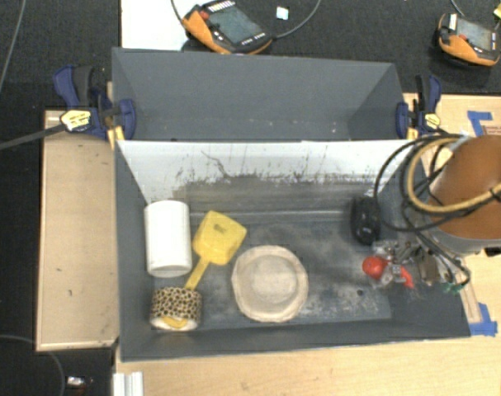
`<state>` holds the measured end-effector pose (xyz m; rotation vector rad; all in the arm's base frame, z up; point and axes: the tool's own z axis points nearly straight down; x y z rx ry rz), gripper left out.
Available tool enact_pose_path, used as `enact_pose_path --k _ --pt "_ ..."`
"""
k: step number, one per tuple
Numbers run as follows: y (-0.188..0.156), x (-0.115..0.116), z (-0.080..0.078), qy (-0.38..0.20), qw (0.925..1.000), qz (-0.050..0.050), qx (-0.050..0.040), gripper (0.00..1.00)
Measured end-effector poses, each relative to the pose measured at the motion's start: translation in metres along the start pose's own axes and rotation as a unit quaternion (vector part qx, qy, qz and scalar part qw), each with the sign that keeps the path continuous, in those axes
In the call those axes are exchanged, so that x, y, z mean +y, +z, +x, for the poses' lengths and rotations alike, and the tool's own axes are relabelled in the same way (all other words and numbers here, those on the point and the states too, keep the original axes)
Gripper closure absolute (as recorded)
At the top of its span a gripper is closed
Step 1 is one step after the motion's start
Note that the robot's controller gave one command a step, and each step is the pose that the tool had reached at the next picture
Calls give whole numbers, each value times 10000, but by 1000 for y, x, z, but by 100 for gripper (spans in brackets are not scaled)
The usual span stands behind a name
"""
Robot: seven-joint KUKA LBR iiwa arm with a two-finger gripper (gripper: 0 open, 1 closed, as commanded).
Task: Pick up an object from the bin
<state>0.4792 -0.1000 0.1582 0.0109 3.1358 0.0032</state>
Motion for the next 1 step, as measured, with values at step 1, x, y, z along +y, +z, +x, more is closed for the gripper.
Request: enact_pose_path --k 1 --pt "-32 0 0 4 10000 -1 10 100"
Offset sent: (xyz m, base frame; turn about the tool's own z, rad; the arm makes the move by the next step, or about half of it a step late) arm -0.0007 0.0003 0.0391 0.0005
